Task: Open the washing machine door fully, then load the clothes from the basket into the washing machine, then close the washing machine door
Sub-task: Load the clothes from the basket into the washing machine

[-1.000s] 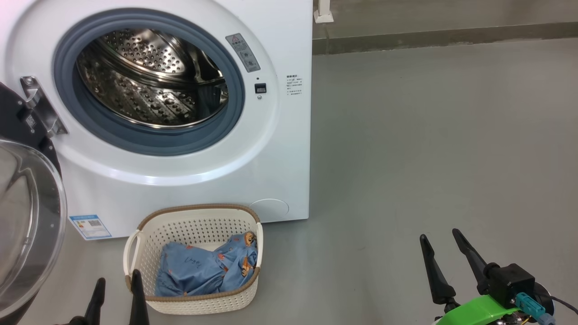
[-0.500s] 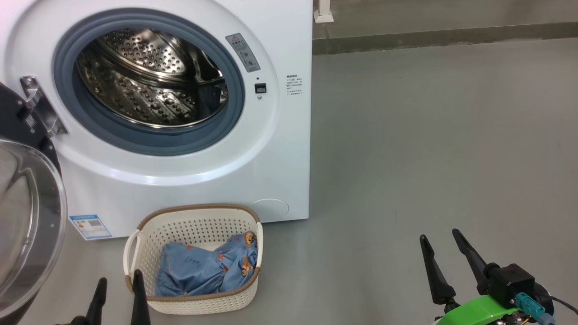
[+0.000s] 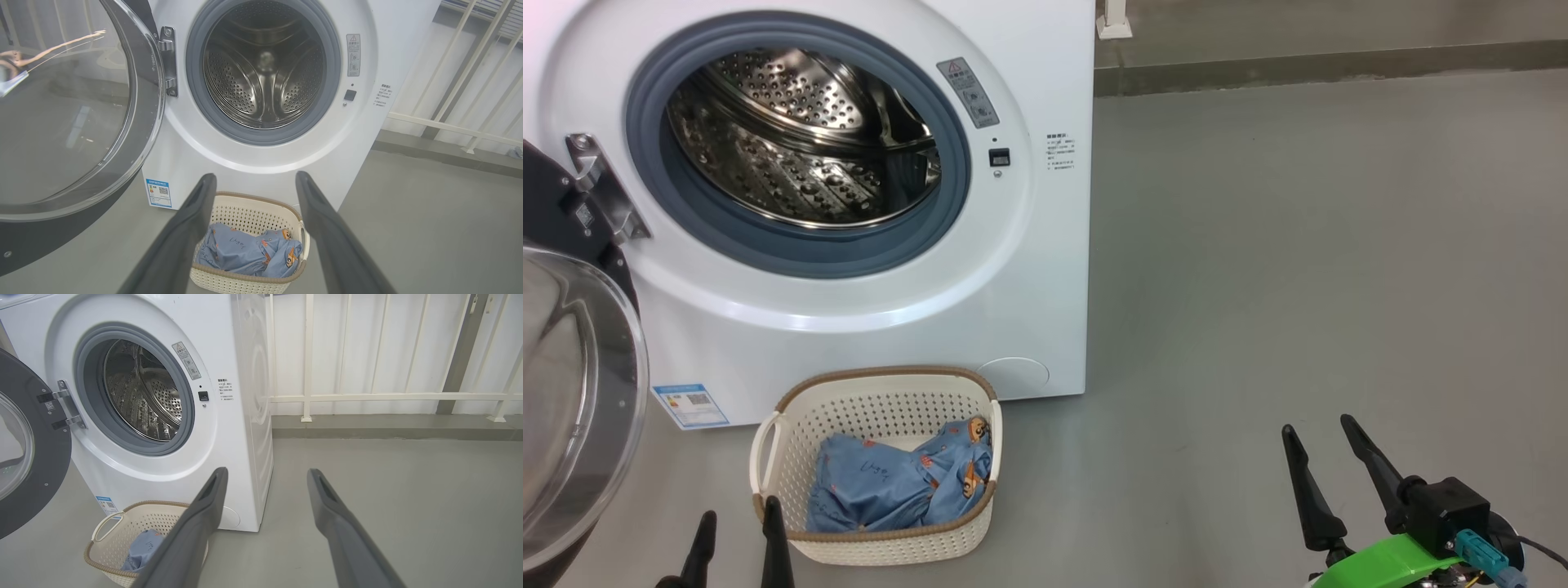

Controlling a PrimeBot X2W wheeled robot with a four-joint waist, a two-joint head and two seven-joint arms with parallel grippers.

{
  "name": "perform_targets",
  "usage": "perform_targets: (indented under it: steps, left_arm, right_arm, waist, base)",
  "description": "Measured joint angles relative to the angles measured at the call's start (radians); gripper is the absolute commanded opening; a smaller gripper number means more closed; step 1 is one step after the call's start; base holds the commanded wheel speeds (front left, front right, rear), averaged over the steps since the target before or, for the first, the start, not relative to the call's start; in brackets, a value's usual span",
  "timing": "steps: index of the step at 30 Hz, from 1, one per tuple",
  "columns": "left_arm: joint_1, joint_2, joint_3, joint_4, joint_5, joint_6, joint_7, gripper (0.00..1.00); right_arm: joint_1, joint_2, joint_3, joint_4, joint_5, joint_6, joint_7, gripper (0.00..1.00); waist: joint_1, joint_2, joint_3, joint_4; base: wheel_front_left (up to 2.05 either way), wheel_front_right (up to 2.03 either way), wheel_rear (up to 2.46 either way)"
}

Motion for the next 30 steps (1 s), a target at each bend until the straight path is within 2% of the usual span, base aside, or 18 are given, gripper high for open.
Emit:
perform_targets:
  steps: [9,16,26,30]
  left_arm:
    - [0.0,0.0,-0.002,0.01,-0.006,-0.015,0.0,1.0]
    - [0.0,0.0,-0.005,0.018,-0.082,-0.035,0.0,1.0]
    - [0.0,0.0,0.014,0.015,-0.077,-0.033,0.0,1.0]
    - [-0.001,0.001,0.025,0.009,-0.041,-0.013,0.0,1.0]
  right_arm:
    - [0.0,0.0,0.0,0.001,0.0,0.0,0.0,1.0]
    - [0.0,0.0,0.001,0.004,0.0,0.0,0.0,1.0]
    - [0.0,0.0,0.001,0.005,0.0,0.0,0.0,1.0]
    - [0.0,0.001,0.002,0.007,0.0,0.0,0.0,1.0]
  waist:
    - [0.0,0.0,0.004,-0.001]
    - [0.0,0.0,0.004,0.001]
    - [0.0,0.0,0.001,0.006]
    - [0.0,0.0,0.0,0.007]
  base:
    - [0.0,0.0,0.0]
    - [0.3,-0.3,0.0]
    - [1.44,-1.44,0.0]
    - [1.93,-1.93,0.0]
